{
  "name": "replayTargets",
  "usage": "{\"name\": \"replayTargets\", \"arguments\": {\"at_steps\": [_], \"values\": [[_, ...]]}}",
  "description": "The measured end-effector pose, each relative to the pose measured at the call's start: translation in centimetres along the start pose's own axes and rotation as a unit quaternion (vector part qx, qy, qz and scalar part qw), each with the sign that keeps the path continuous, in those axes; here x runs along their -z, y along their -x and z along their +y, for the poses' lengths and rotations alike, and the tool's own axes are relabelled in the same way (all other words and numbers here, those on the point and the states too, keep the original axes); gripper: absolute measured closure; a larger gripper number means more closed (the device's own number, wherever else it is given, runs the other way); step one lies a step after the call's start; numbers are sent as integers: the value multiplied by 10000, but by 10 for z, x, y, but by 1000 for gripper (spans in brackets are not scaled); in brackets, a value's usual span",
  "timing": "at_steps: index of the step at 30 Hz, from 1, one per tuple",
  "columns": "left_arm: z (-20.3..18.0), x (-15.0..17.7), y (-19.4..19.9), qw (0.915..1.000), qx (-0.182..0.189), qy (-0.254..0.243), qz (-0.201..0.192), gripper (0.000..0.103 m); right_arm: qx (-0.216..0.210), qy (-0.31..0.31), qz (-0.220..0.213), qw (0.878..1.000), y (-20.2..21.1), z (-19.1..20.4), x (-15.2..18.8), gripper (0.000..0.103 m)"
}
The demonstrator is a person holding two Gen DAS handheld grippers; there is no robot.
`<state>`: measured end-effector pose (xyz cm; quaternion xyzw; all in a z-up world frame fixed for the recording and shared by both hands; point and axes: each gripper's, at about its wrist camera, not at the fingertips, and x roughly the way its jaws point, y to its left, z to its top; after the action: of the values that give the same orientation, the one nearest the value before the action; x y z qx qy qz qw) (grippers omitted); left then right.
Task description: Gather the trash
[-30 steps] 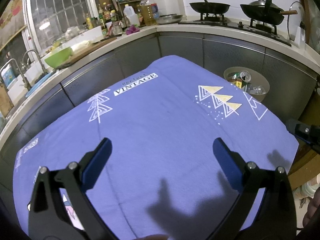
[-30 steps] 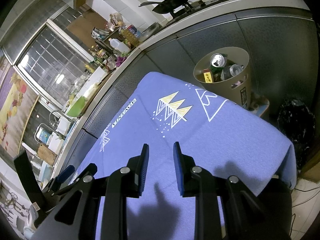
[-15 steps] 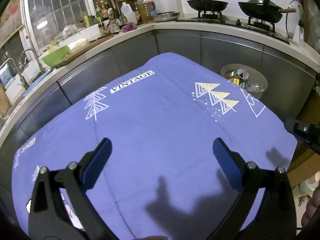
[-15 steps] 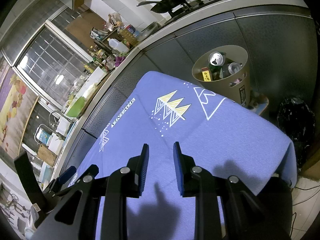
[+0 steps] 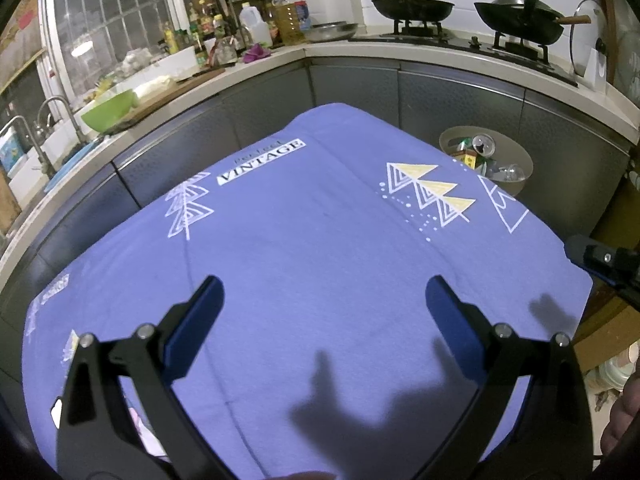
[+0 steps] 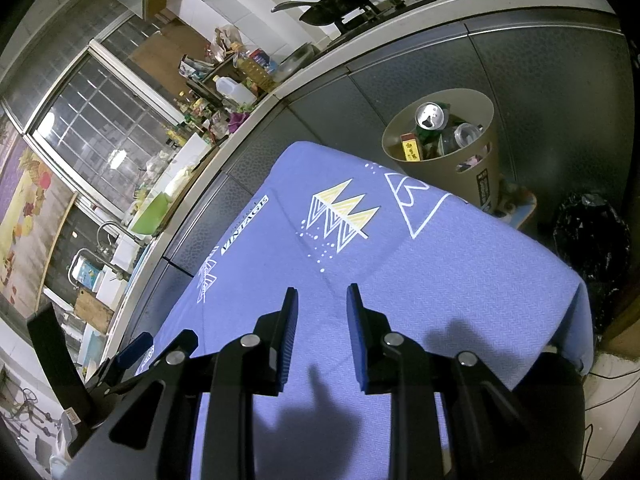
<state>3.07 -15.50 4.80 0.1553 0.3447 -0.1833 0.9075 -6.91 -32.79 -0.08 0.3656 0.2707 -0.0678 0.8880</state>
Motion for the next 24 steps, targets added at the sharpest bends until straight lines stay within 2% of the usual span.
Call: {"name": "replayTargets", "arguments": {"at_steps": [24], "values": [[-1, -1, 1, 9999, 95, 31, 34, 6, -1, -2, 2, 10000, 0, -1, -1, 81]]}}
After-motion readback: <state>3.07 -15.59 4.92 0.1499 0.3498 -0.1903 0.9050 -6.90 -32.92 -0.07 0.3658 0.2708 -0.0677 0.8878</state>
